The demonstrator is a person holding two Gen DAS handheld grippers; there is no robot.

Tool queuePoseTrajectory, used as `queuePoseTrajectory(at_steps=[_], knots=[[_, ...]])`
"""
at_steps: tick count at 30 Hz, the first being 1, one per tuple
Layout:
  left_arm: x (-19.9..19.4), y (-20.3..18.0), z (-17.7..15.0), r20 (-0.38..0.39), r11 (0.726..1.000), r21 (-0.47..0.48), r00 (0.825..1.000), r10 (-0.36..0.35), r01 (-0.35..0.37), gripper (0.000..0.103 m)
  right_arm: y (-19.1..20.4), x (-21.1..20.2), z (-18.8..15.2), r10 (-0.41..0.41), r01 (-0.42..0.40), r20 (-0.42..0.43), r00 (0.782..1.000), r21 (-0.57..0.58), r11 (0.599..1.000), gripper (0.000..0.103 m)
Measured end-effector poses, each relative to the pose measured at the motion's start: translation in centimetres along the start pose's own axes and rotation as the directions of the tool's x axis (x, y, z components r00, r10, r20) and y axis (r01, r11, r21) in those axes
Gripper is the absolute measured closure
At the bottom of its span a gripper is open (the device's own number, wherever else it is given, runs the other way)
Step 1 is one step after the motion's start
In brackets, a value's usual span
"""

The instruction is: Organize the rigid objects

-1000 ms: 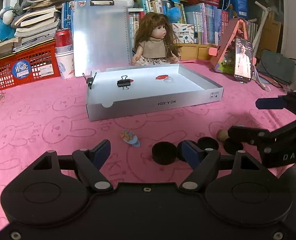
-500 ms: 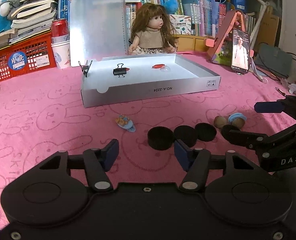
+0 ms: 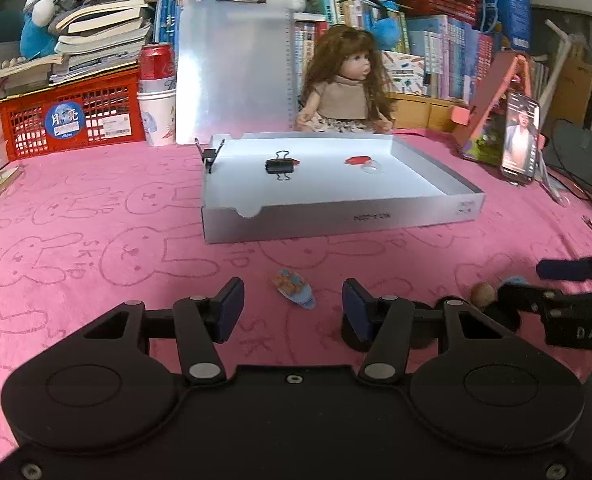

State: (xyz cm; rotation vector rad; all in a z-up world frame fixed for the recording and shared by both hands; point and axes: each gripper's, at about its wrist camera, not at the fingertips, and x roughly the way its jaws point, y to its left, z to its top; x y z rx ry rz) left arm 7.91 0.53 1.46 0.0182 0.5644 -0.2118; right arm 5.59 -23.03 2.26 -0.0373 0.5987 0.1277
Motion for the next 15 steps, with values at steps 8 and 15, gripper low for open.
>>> queuePoseTrajectory(at_steps=[8,15], knots=[[2.2,0.6,0.1,-0.046,0.999,-0.048,0.999,0.009,-0.012,0.052,0.0,0.6,0.2,0.02,-0.019,-0.018,1.0,0.046,0.999,0.06],[3.0,0.6,0.3,-0.063,0.996,-0.085,0.998,-0.012,0.006,0.085,-0.1,0.4,0.2,0.028,-0.027,-0.006,1.0,0.038,0.999,0.06]])
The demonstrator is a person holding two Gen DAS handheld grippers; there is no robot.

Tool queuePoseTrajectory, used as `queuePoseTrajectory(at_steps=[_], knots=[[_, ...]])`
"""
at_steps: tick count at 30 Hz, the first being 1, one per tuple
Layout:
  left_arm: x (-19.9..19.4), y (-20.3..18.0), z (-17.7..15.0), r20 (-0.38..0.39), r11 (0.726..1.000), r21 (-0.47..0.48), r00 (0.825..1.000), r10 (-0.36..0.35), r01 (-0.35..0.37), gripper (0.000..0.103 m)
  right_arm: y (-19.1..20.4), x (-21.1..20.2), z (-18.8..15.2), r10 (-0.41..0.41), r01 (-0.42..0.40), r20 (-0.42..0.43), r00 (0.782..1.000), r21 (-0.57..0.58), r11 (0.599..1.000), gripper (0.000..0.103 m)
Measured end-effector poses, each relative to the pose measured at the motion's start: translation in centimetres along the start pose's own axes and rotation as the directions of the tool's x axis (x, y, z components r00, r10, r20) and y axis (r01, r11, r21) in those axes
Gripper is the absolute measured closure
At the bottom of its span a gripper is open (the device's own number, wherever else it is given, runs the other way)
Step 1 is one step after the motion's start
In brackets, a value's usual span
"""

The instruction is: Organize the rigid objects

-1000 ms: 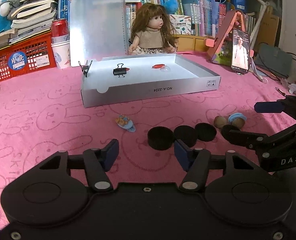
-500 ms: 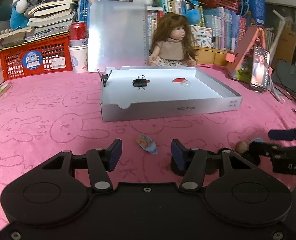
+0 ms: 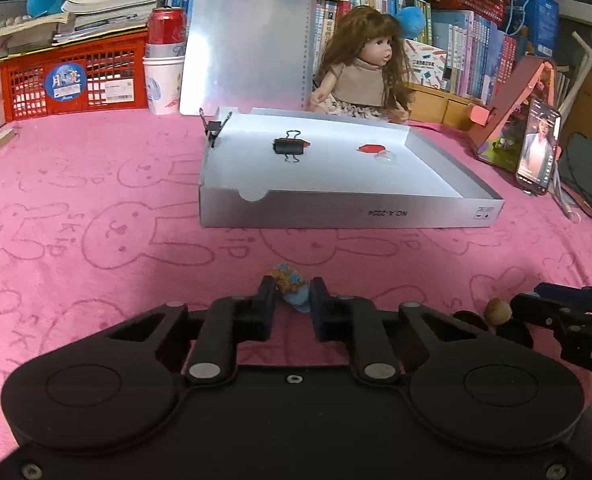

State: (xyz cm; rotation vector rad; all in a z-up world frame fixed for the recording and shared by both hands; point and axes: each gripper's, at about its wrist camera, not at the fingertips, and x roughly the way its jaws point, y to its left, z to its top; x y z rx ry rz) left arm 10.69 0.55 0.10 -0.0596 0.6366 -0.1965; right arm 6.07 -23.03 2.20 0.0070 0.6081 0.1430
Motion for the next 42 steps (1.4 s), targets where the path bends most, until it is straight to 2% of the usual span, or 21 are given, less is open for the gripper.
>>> queuePoseTrajectory(at_steps=[4,14,17,27,31,36,38,42], knots=[[-0.4,0.0,-0.1,-0.002,0.999,0.036,1.0,0.026,-0.026,0.084,0.0,0.0,0.0,-0.006,0.007,0.003,1.0,-0.013,1.0,0.06],[-1.6,1.6,0.1,-0.001,0.997,0.036,0.998,0.066,-0.066,0.082,-0.1,0.1,0.3,-0.004,0.004,0.012,1.0,0.001,1.0,0.06],[-1.9,1.9,0.0,-0.006,0.997,0.04,0.997,0.071,-0.07,0.079,-0.1,0.1,0.4,-0.004,0.004,0.014,1.0,-0.002,1.0,0.06],[-2.1,3.0,-0.2,-0.016,0.99,0.037,0.99,0.14,-0.139,0.077,-0.1,0.3,0.4,-0.008,0.008,0.014,1.0,0.001,1.0,0.06],[-2.4,3.2,-0.4,-0.02,0.993,0.003,0.993,0.119,-0.119,0.073,-0.1,0.3,0.4,-0.01,0.01,0.015,1.0,0.004,1.0,0.06],[-2.7,1.6,-0.7,0.022,0.997,0.0,0.997,0.08,-0.08,0.065,-0.1,0.2,0.4,-0.01,0.01,0.02,1.0,0.009,1.0,0.06],[-2.5,1.0,-0.6,0.031,0.997,-0.002,0.996,0.083,-0.083,0.059,0.0,0.1,0.4,-0.01,0.01,0.023,1.0,0.006,1.0,0.06],[-1.8,0.2,-0.7,0.032,0.994,-0.035,0.994,0.107,-0.105,0.059,0.0,0.1,0.4,-0.012,0.012,0.026,1.0,0.007,1.0,0.06]])
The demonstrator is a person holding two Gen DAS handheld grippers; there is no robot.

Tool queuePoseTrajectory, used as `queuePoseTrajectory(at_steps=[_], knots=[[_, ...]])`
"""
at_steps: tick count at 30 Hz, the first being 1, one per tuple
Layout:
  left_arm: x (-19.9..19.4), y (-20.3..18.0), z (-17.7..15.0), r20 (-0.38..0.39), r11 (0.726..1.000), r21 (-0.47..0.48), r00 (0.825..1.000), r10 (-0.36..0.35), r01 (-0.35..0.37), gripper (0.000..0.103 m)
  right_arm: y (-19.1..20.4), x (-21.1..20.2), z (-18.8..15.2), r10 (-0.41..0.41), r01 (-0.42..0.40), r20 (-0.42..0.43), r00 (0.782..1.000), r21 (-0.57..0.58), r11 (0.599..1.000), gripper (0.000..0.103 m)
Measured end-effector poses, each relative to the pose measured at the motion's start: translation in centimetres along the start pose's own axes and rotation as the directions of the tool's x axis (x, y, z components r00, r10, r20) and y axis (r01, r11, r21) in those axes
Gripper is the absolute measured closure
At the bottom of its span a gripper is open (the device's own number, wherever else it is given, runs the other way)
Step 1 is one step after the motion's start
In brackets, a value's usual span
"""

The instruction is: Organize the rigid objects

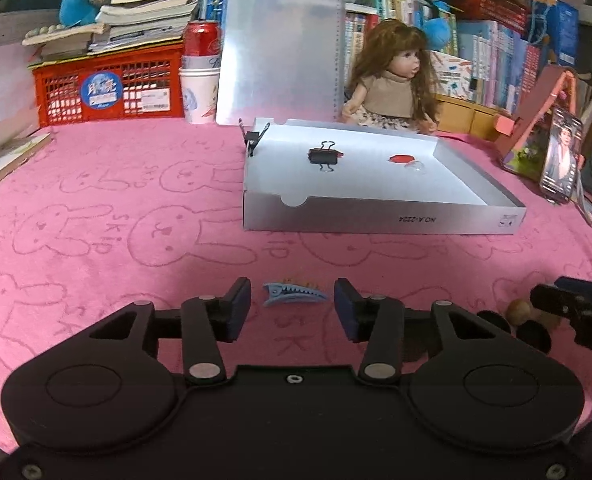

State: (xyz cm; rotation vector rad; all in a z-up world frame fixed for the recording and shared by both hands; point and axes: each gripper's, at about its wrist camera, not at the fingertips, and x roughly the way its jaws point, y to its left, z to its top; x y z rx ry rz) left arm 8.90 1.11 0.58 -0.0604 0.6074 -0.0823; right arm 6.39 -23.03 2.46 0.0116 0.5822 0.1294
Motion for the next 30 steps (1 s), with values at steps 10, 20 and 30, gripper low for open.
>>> queuePoseTrajectory(at_steps=[10,20,30], knots=[[1.1,-0.5,-0.4,-0.001,0.999,0.049,1.0,0.022,-0.022,0.06,-0.1,0.1,-0.1,-0.002,0.002,-0.001,1.0,0.004,1.0,0.06],[0.2,-0.8,-0.6,0.03,0.995,0.095,0.999,0.019,-0.022,0.068,0.1,0.0,0.1,0.003,-0.003,0.005,1.0,-0.006,1.0,0.06],[-0.9,-1.1,2.1,0.038,0.998,0.068,0.999,-0.007,0.004,0.068,0.7,0.0,2.3,0.011,-0.01,0.044,0.999,-0.031,0.999,0.06]])
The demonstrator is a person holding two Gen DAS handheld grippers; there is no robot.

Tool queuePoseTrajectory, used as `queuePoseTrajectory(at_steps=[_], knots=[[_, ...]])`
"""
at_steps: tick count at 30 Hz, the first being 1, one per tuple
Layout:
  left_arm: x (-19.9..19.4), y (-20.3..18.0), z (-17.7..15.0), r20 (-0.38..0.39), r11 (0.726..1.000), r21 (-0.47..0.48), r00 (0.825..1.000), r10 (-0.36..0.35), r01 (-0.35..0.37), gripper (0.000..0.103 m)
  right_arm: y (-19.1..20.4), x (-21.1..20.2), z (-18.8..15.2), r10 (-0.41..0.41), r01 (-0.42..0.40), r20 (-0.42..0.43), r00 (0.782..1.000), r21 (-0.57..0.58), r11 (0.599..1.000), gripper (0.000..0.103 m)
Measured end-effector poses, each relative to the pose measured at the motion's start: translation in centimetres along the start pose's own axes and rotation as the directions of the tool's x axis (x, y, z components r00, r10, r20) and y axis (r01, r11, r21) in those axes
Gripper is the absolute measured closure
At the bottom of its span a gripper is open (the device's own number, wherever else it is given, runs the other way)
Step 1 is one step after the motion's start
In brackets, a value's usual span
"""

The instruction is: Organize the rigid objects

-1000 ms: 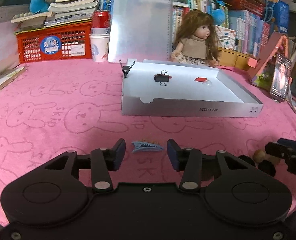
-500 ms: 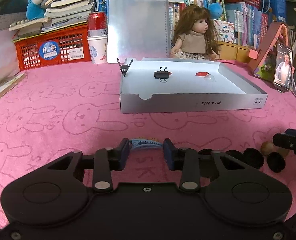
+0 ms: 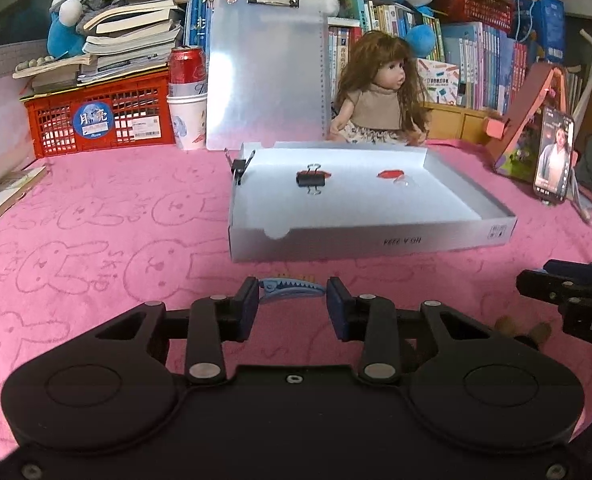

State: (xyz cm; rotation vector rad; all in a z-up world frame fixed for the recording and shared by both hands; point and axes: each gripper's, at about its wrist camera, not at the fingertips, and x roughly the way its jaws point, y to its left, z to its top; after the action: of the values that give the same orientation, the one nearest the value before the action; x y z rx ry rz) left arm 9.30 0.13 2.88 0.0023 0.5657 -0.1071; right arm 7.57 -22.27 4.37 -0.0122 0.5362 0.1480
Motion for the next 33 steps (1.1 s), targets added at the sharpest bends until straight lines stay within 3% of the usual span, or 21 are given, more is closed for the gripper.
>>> queuePoseTrajectory(at_steps=[13,18,33], knots=[[2.2,-0.8,5.8,0.019,0.999,-0.038,0.999,-0.028,0.029,0.068,-0.3,3.0,5.7,0.019,-0.019,0.025,0.999,0.008,1.0,0.06],[4.8,-1.2,8.0,-0.013,0.997,-0.067,0.999,-0.037,0.036,0.068,-0.7,4.9,7.3,0.005,-0.006,0.022,1.0,0.015,1.0,0.06],[11.4,-2.7,10.0,-0.037,0.999,-0.039,0.999,-0.002,0.001,0.068,-2.4,10.5,9.0,-0.002,0.002,-0.016,1.0,0.053,0.999,0.06]])
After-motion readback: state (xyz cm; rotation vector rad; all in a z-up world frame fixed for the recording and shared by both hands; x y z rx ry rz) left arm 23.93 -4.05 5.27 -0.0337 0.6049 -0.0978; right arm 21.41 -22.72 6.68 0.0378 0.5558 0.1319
